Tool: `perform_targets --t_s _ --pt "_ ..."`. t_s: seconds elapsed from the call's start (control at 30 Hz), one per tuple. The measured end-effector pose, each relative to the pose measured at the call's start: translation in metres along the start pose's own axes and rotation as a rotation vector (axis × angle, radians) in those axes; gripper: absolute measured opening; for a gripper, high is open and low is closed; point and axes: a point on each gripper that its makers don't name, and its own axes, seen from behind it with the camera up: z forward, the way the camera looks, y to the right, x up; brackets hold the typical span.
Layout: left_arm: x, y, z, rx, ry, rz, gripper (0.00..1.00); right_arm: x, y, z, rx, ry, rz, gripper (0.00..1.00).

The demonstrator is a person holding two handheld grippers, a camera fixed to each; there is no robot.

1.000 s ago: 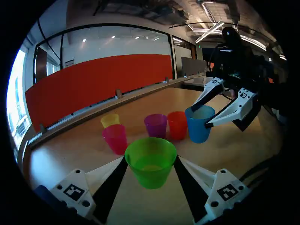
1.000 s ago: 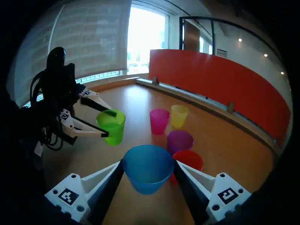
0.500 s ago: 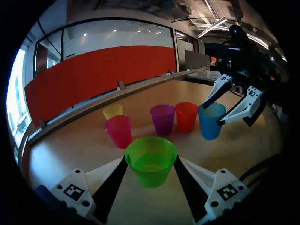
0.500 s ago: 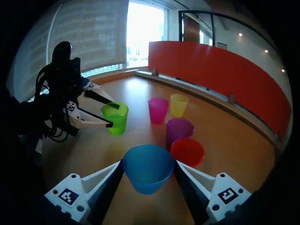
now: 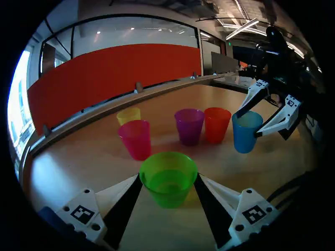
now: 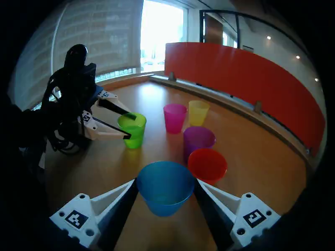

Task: Pour water

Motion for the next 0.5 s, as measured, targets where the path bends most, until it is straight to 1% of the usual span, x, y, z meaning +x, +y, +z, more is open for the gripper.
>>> perform_targets --t_s 0.2,0.5 --pt "-0.0002 -0.0010 -0.0015 -0.003 -0.002 -0.015 0.86 -0.0002 0.0016 0.0004 -0.002 0.000 0.005 0.94" --pt "-0.0053 0.0000 -0.0034 -0.008 -0.026 0.002 0.87 -0.0028 0.0023 0.0025 -0.006 -0.011 0.006 0.94"
